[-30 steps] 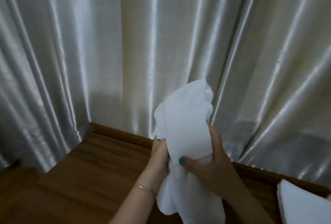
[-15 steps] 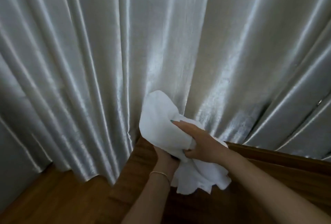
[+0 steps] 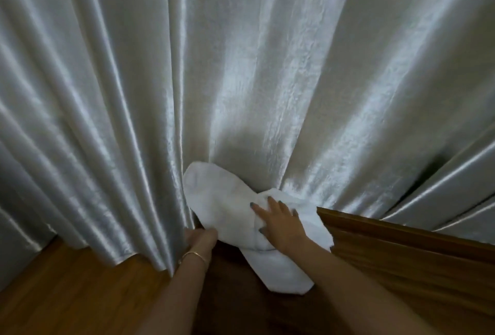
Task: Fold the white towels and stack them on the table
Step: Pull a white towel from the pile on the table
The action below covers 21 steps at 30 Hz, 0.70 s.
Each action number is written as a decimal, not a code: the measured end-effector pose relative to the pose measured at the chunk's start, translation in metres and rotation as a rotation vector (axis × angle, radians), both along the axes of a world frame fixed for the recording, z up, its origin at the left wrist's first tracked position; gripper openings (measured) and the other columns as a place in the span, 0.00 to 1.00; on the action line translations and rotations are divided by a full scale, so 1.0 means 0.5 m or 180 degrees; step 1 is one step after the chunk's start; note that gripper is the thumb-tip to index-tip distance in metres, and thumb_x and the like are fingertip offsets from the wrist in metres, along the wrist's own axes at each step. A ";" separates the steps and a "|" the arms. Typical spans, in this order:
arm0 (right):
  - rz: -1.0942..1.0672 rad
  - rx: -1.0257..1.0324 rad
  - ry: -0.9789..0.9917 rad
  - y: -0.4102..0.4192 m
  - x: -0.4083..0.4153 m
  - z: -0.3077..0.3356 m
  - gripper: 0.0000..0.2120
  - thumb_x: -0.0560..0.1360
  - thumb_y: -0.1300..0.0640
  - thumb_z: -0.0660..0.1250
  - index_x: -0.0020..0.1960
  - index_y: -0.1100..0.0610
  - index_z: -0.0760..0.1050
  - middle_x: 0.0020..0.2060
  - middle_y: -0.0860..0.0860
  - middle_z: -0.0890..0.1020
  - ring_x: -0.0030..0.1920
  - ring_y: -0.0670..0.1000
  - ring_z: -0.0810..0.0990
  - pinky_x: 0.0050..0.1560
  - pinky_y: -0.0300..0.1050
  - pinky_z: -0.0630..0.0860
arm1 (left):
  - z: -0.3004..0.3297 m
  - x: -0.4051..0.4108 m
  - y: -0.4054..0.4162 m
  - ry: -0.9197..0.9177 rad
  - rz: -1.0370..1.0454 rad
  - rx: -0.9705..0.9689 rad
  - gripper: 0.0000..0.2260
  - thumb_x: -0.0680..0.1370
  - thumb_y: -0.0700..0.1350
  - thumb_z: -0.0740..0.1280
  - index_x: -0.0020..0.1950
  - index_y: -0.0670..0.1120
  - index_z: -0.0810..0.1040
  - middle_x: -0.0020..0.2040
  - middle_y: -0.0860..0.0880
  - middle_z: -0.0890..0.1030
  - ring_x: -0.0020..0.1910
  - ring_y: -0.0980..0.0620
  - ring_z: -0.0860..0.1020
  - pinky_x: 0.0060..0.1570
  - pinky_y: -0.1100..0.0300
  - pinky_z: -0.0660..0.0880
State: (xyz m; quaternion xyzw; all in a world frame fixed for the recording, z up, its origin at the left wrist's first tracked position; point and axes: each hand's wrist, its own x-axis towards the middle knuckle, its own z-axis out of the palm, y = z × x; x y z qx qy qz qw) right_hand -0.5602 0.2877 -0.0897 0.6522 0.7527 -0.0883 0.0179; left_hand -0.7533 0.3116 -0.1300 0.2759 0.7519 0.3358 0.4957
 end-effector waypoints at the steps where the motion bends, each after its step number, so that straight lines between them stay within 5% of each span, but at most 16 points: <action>1: -0.0023 -0.0144 0.0114 0.005 0.002 -0.021 0.31 0.80 0.46 0.58 0.75 0.34 0.44 0.78 0.53 0.49 0.76 0.60 0.52 0.69 0.66 0.60 | -0.008 -0.009 0.010 0.0006 0.0225 0.0519 0.34 0.73 0.34 0.65 0.76 0.38 0.54 0.74 0.37 0.63 0.71 0.39 0.66 0.68 0.45 0.67; 5: -0.0090 -0.0387 0.0434 0.018 0.009 -0.064 0.28 0.81 0.46 0.54 0.74 0.32 0.42 0.78 0.52 0.48 0.77 0.59 0.48 0.68 0.68 0.61 | 0.038 0.023 0.057 -0.0181 -0.0333 0.1503 0.24 0.83 0.47 0.55 0.78 0.56 0.52 0.76 0.47 0.61 0.72 0.44 0.63 0.71 0.49 0.60; 9: -0.0212 -0.0389 0.0541 0.030 0.015 -0.081 0.28 0.82 0.48 0.54 0.74 0.33 0.44 0.78 0.50 0.48 0.77 0.57 0.47 0.69 0.67 0.60 | -0.015 0.082 0.099 0.1407 -0.2231 0.0769 0.25 0.83 0.57 0.45 0.79 0.53 0.45 0.80 0.44 0.45 0.78 0.42 0.43 0.72 0.37 0.35; 15: -0.0335 -0.0342 0.0457 0.052 0.006 -0.113 0.27 0.82 0.48 0.52 0.75 0.34 0.44 0.78 0.50 0.49 0.78 0.56 0.47 0.70 0.66 0.59 | -0.078 0.097 0.117 0.2386 -0.2552 0.0514 0.27 0.82 0.59 0.43 0.77 0.54 0.35 0.79 0.43 0.42 0.77 0.39 0.41 0.73 0.37 0.45; 18: -0.0310 -0.0357 0.0387 0.061 0.008 -0.122 0.26 0.82 0.47 0.51 0.75 0.34 0.43 0.78 0.50 0.49 0.78 0.56 0.48 0.69 0.65 0.60 | -0.092 0.099 0.113 0.2751 -0.2658 0.0597 0.31 0.77 0.63 0.31 0.78 0.51 0.35 0.79 0.42 0.41 0.77 0.37 0.42 0.73 0.38 0.46; 21: -0.0296 -0.0368 0.0381 0.061 0.011 -0.124 0.26 0.82 0.47 0.51 0.75 0.34 0.43 0.78 0.50 0.48 0.78 0.56 0.48 0.70 0.65 0.60 | -0.093 0.095 0.113 0.2561 -0.2548 0.0670 0.28 0.82 0.59 0.42 0.78 0.52 0.36 0.79 0.40 0.42 0.77 0.36 0.43 0.74 0.39 0.44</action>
